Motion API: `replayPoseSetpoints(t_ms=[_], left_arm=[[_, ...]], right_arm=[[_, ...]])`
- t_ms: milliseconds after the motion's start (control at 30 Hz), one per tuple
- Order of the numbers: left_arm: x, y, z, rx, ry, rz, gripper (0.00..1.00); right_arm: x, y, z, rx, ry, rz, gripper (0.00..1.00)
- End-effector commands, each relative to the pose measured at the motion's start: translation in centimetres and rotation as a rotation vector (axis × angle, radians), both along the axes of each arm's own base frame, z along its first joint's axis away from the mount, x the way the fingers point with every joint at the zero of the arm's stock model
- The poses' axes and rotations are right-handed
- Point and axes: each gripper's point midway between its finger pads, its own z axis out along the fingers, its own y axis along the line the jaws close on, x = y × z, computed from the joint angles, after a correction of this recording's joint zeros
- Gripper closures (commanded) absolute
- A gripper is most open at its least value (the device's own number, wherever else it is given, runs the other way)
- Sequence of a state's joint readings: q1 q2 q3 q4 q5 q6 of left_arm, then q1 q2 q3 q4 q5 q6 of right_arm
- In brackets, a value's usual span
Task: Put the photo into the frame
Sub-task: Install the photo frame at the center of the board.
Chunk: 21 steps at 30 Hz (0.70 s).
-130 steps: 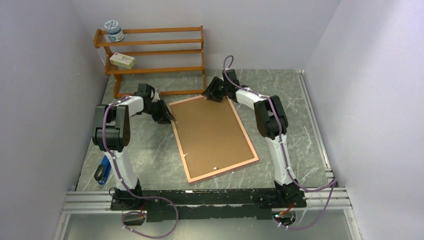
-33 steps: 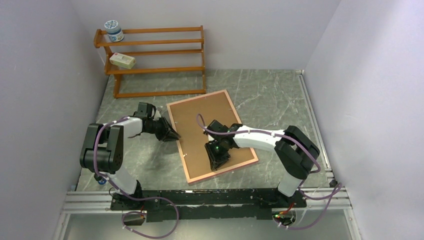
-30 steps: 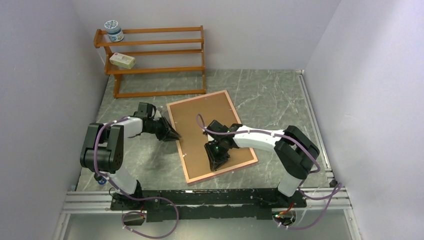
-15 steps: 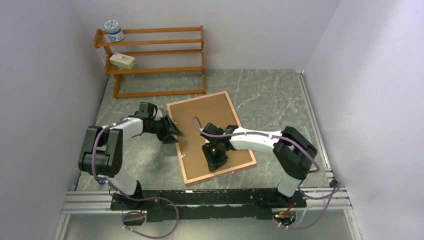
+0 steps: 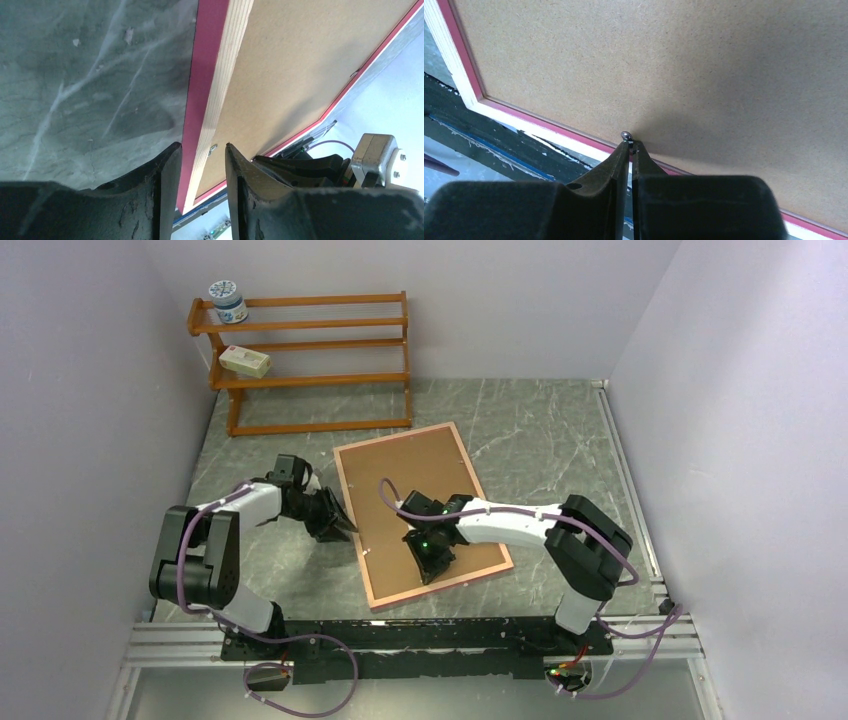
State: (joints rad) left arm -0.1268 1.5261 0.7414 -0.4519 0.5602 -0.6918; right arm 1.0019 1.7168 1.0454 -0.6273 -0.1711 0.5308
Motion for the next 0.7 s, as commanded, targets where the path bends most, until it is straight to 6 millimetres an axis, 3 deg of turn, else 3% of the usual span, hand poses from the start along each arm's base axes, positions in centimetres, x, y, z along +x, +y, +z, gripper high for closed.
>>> replayPoseSetpoints(t_ms=[0, 267, 400, 667], left_arm=[[-1.1, -0.5, 0.8, -0.051, 0.001, -0.033, 0.59], [-2.1, -1.7, 0.9, -0.116, 0.018, -0.054, 0.65], [-1.8, -1.4, 0.8, -0.088, 0.009, -0.043, 0.66], [-0.5, -0.8, 1.6, -0.041, -0.051, -0.029, 0.67]], right_arm=[[-1.0, 0.3, -0.7, -0.008, 0.033, 0.038, 0.91], [-1.7, 1.0, -0.9, 0.025, 0.074, 0.049, 0.96], [-0.8, 1.1, -0.4, 0.007, 0.033, 0.02, 0.94], [2.8, 1.8, 3.8, 0.058, -0.141, -0.106, 0.8]])
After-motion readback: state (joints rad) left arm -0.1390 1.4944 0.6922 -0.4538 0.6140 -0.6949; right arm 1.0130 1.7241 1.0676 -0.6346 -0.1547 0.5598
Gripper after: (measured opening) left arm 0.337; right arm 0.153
